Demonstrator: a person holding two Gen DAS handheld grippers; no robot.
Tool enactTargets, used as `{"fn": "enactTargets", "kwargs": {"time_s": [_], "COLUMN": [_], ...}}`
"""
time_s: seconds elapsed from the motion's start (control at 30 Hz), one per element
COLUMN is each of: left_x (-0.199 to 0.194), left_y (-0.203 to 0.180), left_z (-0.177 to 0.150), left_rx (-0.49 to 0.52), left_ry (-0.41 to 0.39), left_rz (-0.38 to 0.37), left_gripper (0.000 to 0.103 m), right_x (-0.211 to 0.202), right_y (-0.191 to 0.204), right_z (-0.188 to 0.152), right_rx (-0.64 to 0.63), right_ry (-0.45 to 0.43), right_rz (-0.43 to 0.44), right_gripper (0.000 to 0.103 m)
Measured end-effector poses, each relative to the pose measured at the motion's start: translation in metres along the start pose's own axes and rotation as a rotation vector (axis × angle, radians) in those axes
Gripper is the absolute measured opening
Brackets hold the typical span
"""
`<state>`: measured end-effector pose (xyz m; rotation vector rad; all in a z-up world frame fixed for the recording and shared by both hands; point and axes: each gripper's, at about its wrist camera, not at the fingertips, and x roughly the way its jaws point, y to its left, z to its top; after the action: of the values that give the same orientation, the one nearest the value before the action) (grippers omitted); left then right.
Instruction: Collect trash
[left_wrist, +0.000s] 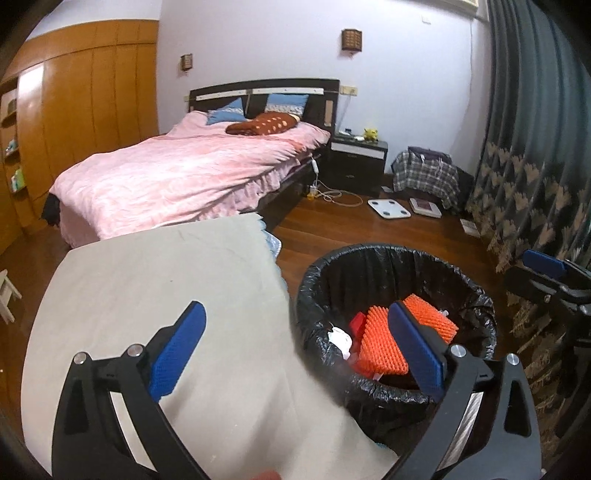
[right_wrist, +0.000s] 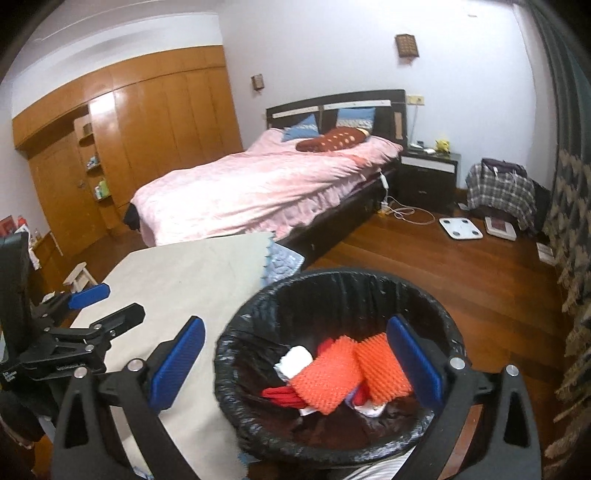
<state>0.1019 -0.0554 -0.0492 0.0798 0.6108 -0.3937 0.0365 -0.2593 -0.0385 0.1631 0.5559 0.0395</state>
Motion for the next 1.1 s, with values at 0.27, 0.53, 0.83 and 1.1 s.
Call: {"fn": "enactTargets", "kwargs": {"time_s": [0.27,0.53,0.83,1.1], "left_x": [-0.042,-0.069,-0.082,-0.086], "left_y": [0.003,0.0,-0.006,-0.008], "left_z": [0.0,-0.002,-0.004,-0.002], "left_rx": [-0.002,-0.005,0.009,0.022], "left_ry": [-0.069,-0.107,-0.128,-0.137], "left_rz": [0.031,0.039,0.048,0.054], "left_gripper": [0.096,0.096,0.096,0.096], "right_x": [-0.024,-0.042,-0.048,-0.051], "right_y": [0.021,0.034,0.037,0.036], "right_z": [0.002,0.006,0.002,0.0], "right_rx": [-0.021,-0.052,-0.054,-0.049], "right_ry": [-0.033,-0.07,-0.08,-0.085], "right_rz": [0.021,0.03,0.033,0.03], "right_gripper": [0.097,0.097,0.097,0.097]}}
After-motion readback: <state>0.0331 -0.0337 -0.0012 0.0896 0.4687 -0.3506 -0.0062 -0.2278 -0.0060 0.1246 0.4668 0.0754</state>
